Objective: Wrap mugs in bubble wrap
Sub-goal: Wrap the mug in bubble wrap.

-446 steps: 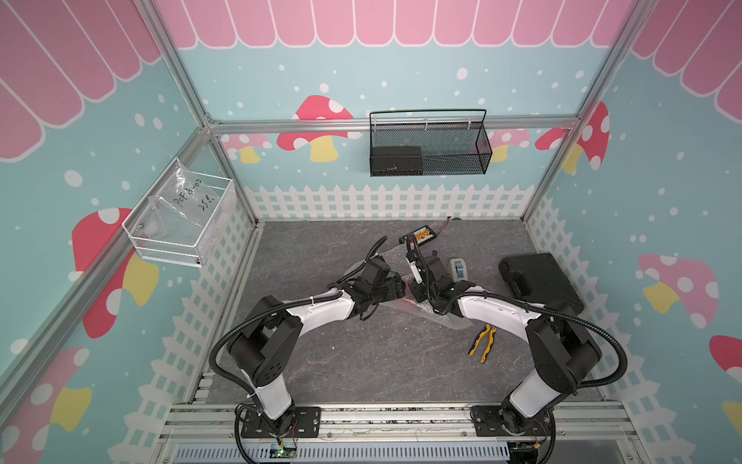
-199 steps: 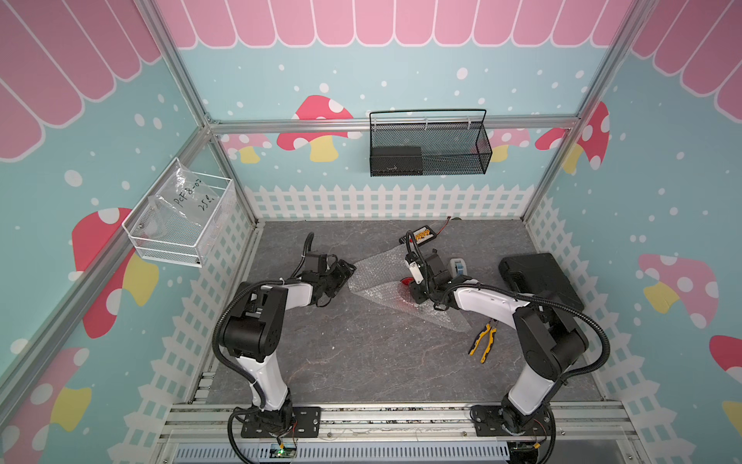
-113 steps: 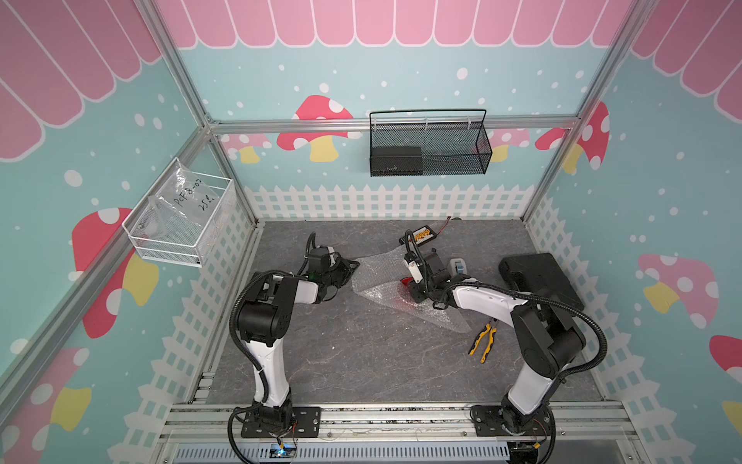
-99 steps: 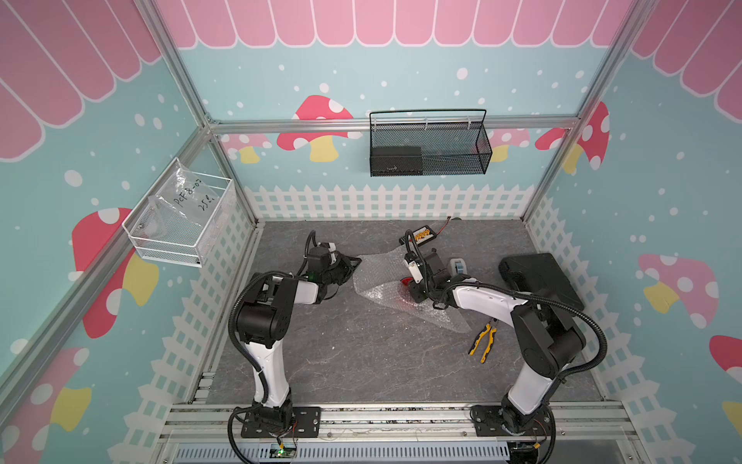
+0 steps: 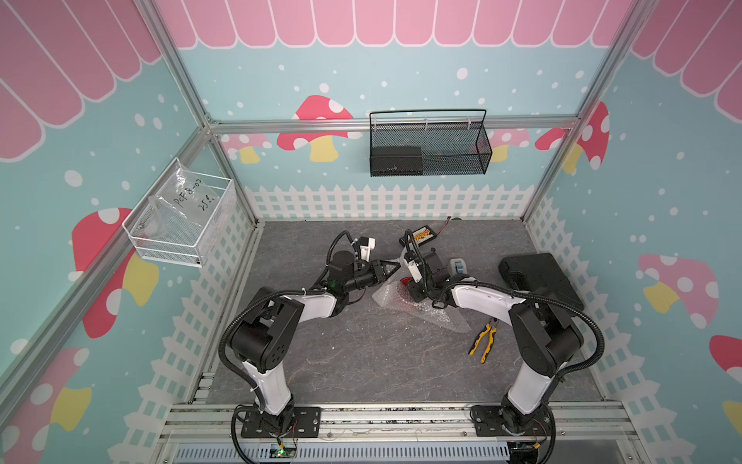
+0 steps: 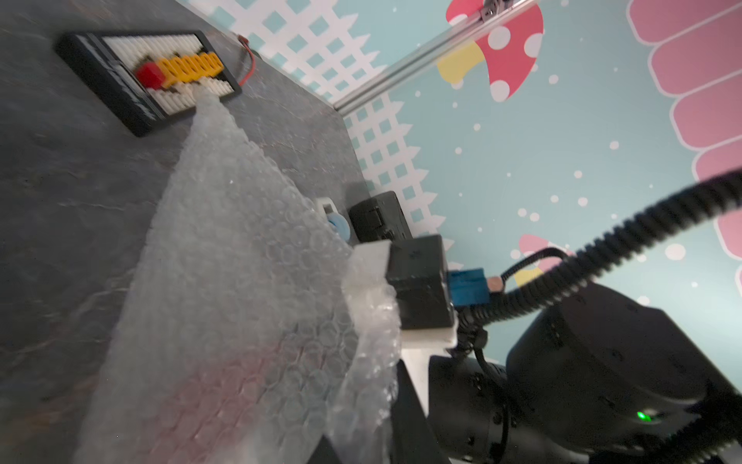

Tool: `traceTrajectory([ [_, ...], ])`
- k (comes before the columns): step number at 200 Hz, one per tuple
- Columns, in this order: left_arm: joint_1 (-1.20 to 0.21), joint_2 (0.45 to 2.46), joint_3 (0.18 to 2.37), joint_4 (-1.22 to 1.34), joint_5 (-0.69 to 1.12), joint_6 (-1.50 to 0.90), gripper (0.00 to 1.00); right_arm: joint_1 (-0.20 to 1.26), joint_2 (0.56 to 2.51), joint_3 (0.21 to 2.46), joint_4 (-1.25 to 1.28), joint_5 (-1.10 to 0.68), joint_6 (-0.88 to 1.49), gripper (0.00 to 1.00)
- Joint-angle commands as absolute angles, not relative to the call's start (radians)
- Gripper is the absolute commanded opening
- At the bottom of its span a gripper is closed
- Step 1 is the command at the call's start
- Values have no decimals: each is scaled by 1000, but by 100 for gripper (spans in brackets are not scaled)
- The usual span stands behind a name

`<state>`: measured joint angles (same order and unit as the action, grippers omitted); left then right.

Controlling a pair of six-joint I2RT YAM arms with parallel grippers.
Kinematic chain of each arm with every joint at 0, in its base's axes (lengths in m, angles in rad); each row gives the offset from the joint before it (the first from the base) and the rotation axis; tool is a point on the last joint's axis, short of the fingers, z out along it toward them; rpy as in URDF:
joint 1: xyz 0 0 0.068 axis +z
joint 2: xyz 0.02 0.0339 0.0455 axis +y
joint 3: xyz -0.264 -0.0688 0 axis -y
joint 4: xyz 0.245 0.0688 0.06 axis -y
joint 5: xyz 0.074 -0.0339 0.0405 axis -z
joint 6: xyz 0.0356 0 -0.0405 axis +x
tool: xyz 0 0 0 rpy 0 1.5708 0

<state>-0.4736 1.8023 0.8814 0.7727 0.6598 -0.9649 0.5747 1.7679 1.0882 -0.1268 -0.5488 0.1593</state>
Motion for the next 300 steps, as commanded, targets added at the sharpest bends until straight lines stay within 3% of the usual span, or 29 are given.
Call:
traceTrajectory([
  [1, -507, 1786, 861, 827, 665, -982, 13, 556, 1766, 1056, -88, -555, 187, 33],
  [63, -560, 1897, 869, 857, 659, -1022, 13, 497, 1694, 951, 82, -691, 271, 36],
  [114, -597, 1906, 946, 452, 603, -791, 12, 460, 1641, 919, 140, -710, 305, 42],
  [150, -641, 1848, 1047, 57, 424, -530, 12, 429, 1539, 893, 127, -689, 327, 63],
  [186, -665, 1836, 1096, -28, 381, -460, 12, 399, 1428, 888, 78, -681, 349, 78],
  [260, -712, 1847, 1149, -31, 384, -386, 15, 417, 1588, 906, 91, -838, 374, 75],
  [300, -715, 1807, 1151, -29, 385, -369, 24, 417, 1666, 914, 25, -805, 329, 63],
])
